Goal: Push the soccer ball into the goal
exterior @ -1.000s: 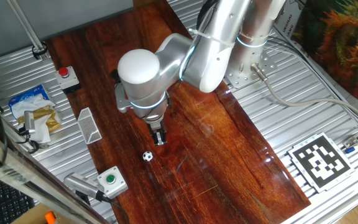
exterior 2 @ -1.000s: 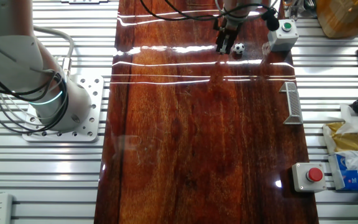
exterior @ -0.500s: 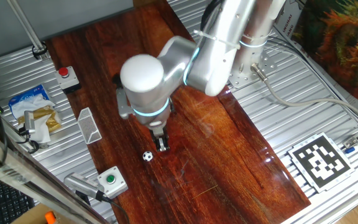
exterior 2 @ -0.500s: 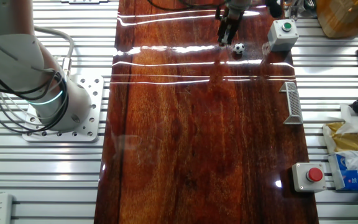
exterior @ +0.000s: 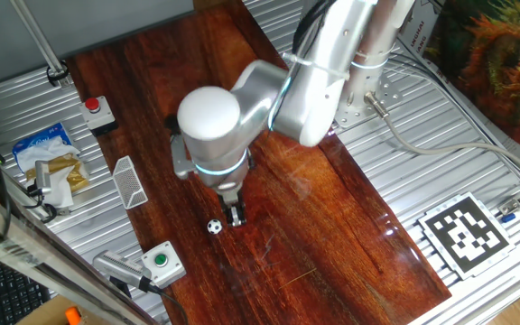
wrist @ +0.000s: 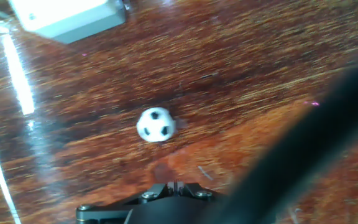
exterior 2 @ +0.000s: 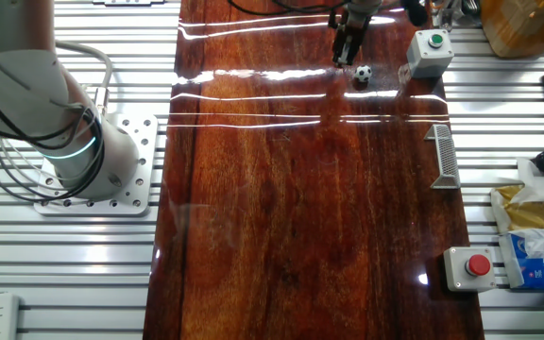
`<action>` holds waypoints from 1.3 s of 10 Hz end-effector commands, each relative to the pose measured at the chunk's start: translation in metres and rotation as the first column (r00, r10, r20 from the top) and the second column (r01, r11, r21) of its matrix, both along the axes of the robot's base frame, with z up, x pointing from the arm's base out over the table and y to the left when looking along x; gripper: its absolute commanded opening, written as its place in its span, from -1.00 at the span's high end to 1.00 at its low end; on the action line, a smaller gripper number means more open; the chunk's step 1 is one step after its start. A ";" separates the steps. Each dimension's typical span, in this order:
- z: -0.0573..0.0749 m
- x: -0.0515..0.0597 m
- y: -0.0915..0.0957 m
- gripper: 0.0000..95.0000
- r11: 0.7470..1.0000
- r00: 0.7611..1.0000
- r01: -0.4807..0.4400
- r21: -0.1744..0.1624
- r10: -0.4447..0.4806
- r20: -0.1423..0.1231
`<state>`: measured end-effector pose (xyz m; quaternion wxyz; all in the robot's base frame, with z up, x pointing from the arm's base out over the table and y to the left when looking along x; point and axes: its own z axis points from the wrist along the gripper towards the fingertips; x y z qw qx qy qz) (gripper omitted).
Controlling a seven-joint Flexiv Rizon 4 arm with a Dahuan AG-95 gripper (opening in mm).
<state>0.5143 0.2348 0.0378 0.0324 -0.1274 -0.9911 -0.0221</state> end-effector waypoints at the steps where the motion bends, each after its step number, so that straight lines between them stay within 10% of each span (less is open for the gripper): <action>1: -0.008 0.010 0.008 1.00 1.000 1.000 0.001 -0.001 -0.001 0.007; 7: -0.044 0.019 0.000 1.00 1.000 1.000 0.002 -0.007 -0.002 0.031; 8: -0.042 0.022 -0.002 1.00 0.999 0.998 -0.003 -0.041 0.000 -0.060; 9: -0.041 0.022 -0.004 1.00 1.000 0.999 -0.002 -0.004 0.002 -0.053; 10: -0.036 0.024 -0.005 1.00 0.995 0.997 -0.003 0.102 0.011 -0.076; 13: -0.001 0.017 0.002 1.00 1.000 1.000 -0.001 0.017 0.002 -0.028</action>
